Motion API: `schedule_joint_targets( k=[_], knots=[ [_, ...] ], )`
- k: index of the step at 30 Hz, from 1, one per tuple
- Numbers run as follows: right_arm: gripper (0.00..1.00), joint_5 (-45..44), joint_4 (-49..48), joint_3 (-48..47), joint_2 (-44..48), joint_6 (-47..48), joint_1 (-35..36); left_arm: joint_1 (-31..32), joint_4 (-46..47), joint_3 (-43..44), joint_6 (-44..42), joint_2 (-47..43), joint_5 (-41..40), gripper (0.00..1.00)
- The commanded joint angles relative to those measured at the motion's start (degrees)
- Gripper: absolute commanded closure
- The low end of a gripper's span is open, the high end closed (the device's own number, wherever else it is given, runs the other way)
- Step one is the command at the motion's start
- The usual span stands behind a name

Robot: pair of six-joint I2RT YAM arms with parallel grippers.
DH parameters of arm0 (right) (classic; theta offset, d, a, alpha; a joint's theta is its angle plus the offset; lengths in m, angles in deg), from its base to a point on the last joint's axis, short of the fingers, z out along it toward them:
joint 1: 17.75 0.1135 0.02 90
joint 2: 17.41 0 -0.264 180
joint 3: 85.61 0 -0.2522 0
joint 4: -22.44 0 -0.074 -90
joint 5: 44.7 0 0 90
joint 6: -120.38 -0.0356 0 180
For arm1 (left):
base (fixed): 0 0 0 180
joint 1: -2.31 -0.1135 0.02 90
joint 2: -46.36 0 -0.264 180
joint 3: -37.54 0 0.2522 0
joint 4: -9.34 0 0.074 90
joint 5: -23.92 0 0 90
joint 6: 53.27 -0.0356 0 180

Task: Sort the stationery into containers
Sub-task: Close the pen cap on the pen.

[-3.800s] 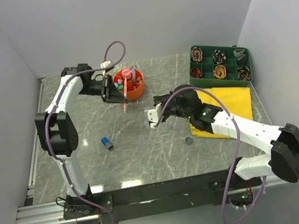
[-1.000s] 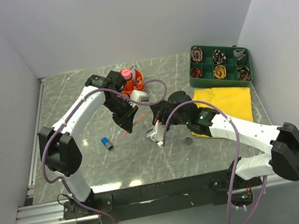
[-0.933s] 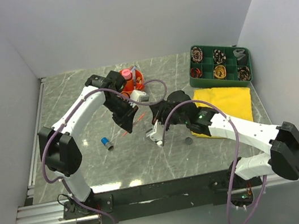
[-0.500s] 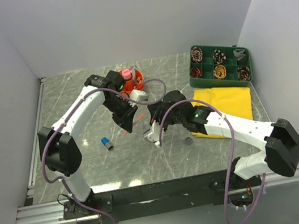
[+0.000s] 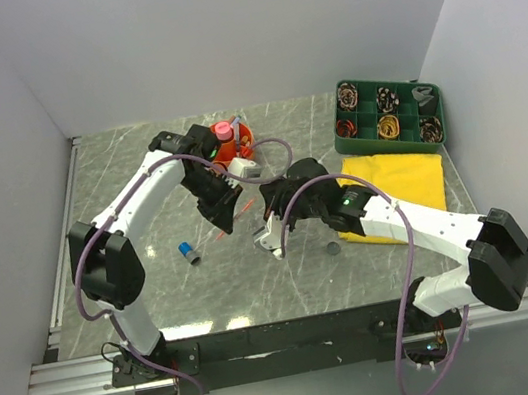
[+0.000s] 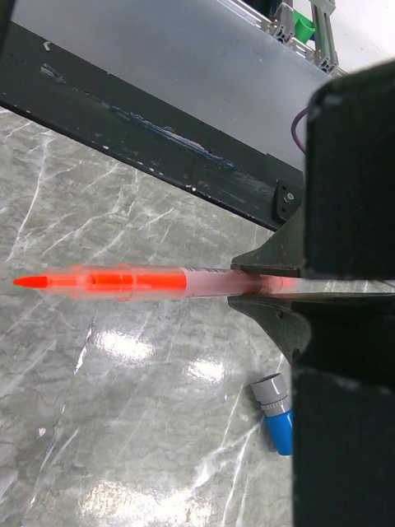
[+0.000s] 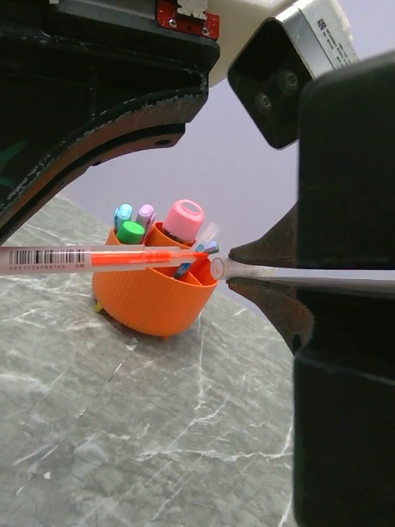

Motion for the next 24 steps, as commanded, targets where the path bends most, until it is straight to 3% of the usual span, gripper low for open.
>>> schedule_joint_targets(
  k=[1,24],
  knots=[
    [1.00,1.3,0.6,-3.0,-0.3,0.3,0.5,-0.3,-1.3,2.1,-0.5,0.7,2.0,0.99],
    [1.00,2.1,1.7,-4.2,-1.4,0.1,0.8,-0.5,-1.3,3.0,-0.3,2.1,3.0,0.99]
  ],
)
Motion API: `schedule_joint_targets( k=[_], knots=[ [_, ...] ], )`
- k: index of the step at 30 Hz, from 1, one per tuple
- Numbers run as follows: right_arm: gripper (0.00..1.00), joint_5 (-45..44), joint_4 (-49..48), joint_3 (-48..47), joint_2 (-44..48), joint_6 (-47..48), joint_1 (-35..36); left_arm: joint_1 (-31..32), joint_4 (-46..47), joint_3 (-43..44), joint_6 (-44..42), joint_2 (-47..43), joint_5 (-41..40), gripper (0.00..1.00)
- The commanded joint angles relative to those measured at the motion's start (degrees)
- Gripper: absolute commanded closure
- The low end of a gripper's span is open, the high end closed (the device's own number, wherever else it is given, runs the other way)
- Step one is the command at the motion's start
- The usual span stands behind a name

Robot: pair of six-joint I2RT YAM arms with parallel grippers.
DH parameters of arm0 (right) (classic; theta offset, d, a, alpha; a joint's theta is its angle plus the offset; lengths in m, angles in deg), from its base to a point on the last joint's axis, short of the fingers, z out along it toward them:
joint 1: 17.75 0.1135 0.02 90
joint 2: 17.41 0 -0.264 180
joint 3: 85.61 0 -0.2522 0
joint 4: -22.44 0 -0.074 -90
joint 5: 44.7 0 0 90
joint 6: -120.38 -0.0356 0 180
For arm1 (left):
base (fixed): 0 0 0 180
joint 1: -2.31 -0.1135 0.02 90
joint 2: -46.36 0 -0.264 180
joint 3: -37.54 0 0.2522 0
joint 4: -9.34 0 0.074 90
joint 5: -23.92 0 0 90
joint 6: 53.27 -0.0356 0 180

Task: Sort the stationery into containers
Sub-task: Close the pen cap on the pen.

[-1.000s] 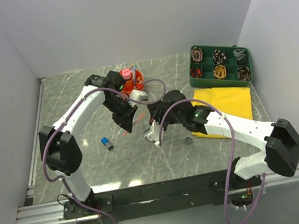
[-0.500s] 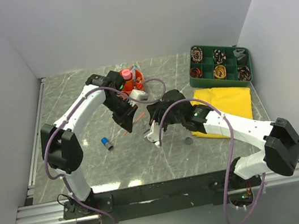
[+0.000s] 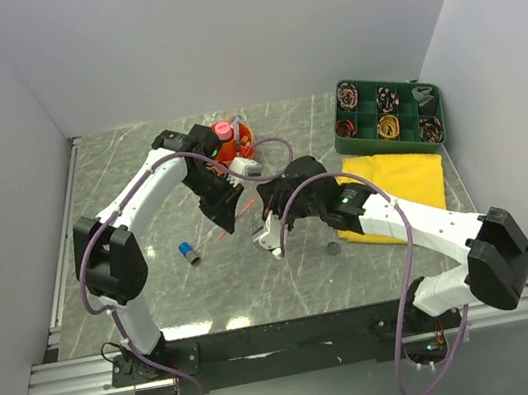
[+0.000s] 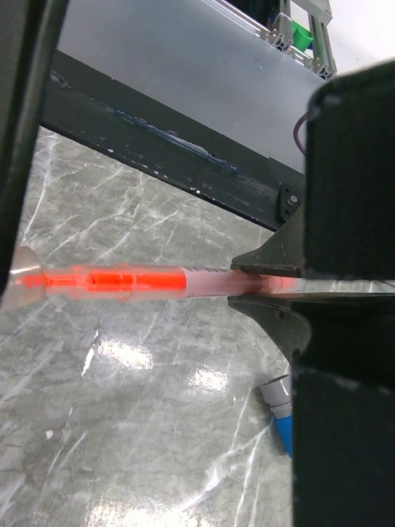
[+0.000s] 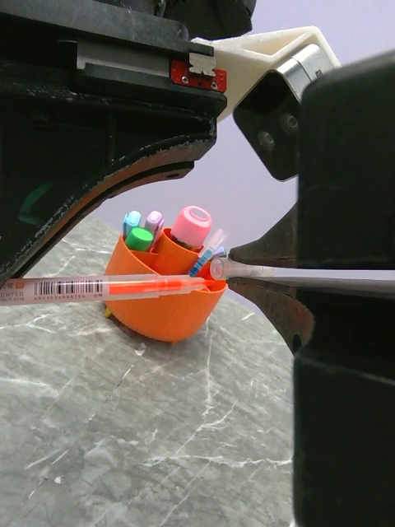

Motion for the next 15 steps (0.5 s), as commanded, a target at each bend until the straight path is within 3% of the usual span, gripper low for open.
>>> schedule_joint_targets(
  k=[1,15],
  knots=[
    [1.00,-0.2,-0.1,-3.0,-1.0,-0.5,0.6,-0.2,-1.3,2.1,-0.3,0.2,1.7,0.99],
    [1.00,-4.3,1.7,-4.7,-1.8,-2.2,0.7,-0.4,-1.3,1.5,0.1,-0.3,1.6,0.99]
  ],
)
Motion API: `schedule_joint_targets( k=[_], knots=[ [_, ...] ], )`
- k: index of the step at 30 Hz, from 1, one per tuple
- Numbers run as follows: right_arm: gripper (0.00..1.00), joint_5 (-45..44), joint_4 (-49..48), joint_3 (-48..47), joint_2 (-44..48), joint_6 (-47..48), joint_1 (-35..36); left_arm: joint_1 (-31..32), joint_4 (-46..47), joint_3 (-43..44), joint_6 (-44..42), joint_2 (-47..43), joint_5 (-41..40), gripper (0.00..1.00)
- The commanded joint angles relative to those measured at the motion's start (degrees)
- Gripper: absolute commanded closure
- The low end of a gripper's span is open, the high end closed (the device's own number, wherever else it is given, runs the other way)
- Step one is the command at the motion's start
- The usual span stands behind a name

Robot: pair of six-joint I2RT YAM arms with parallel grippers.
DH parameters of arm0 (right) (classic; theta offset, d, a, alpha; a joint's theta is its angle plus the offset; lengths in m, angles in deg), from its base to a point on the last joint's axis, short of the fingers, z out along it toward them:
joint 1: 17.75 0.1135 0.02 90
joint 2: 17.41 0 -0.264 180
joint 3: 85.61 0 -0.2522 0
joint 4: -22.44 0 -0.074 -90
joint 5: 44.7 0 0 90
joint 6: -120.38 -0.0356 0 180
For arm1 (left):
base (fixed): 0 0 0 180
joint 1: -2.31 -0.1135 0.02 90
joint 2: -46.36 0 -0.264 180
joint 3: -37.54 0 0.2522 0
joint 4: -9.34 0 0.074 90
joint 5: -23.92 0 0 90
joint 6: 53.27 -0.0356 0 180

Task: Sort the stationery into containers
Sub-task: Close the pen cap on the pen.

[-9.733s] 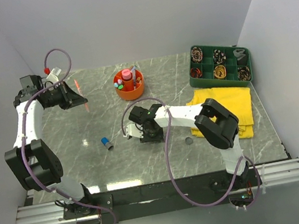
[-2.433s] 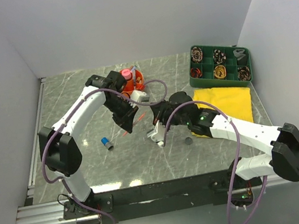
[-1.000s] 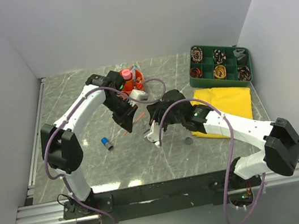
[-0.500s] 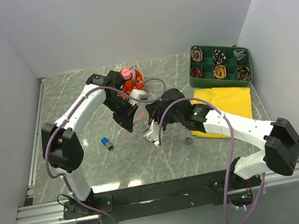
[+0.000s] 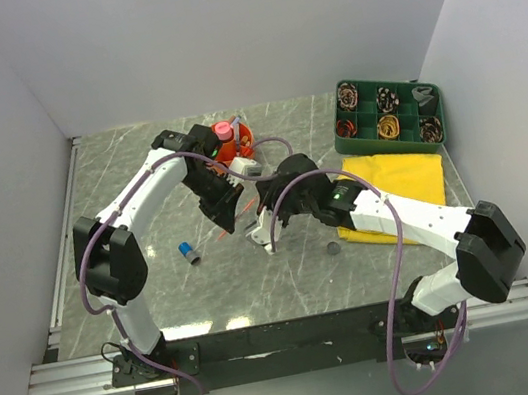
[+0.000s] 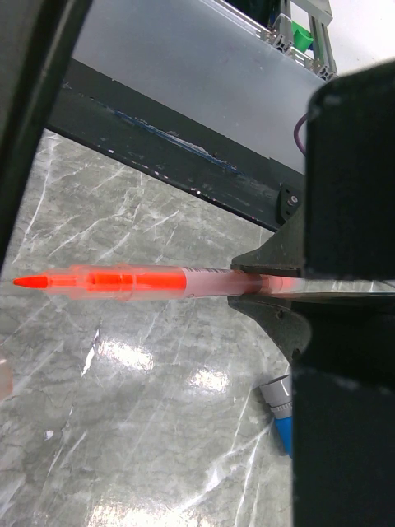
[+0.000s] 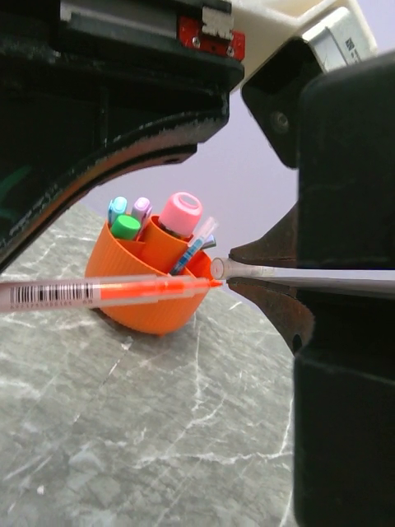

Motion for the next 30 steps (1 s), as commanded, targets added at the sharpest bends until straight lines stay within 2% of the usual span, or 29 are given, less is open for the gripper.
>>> schedule_joint_targets(
  k=[1,30],
  knots=[
    [1.00,-0.6,1.4,-1.4,2.1,-0.7,0.4,-0.3,-1.3,1.5,0.3,-0.3,1.4,0.99],
    [1.00,1.3,3.7,-1.9,2.3,-1.0,0.4,-1.1,-0.9,1.9,0.2,0.8,2.2,0.99]
  ],
)
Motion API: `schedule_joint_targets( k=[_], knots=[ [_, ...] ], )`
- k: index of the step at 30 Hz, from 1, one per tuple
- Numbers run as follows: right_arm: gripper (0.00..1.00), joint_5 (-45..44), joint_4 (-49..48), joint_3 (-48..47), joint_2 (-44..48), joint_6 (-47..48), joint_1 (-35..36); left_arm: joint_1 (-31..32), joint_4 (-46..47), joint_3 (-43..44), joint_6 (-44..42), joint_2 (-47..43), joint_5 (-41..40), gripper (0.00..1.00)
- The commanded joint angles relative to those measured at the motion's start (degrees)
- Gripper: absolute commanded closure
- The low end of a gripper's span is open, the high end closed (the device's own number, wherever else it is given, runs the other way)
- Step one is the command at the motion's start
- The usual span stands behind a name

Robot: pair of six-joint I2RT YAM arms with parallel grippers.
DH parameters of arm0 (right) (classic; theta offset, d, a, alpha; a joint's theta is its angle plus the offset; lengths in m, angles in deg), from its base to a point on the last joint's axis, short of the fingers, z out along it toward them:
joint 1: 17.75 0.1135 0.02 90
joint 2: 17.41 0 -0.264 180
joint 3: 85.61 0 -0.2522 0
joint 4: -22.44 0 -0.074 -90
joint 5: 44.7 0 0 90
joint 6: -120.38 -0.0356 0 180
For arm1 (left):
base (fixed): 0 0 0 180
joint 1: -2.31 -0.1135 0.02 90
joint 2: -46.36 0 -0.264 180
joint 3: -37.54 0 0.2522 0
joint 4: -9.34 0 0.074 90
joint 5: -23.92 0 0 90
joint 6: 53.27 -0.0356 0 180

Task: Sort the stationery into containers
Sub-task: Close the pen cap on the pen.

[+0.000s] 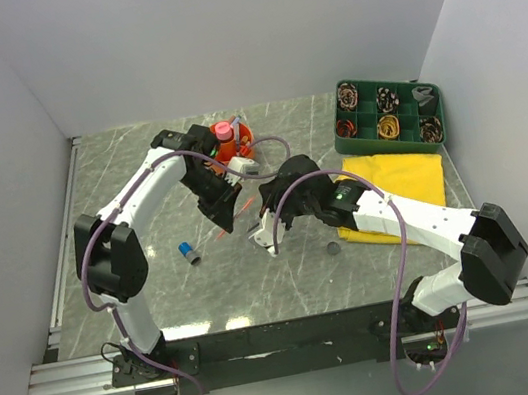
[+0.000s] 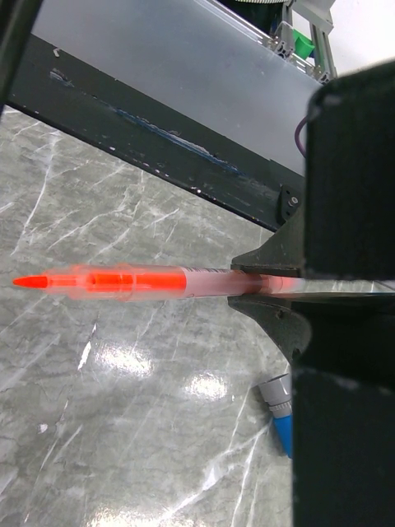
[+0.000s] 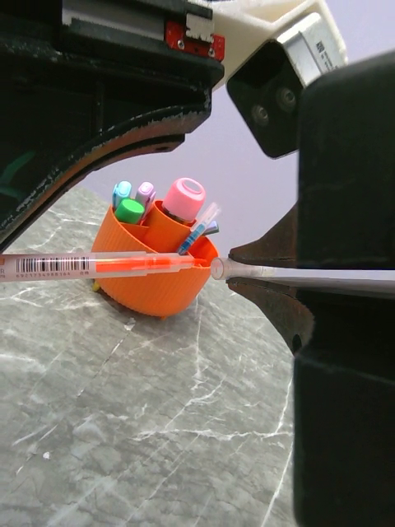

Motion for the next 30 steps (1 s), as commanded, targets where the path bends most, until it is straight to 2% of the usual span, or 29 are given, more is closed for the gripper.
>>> schedule_joint_targets(
  k=[1,21,30],
  knots=[
    [1.00,0.9,-0.2,-2.0,1.1,-0.5,0.4,-0.2,-1.0,2.0,0.1,0.1,2.2,0.99],
    [1.00,3.7,0.7,-3.7,-0.8,1.1,0.4,-0.3,0.1,2.5,0.3,0.7,2.5,0.99],
    [1.00,4.5,1.4,-4.1,-1.1,3.3,0.4,-0.4,-0.6,5.7,0.4,2.9,3.1,0.99]
  ],
)
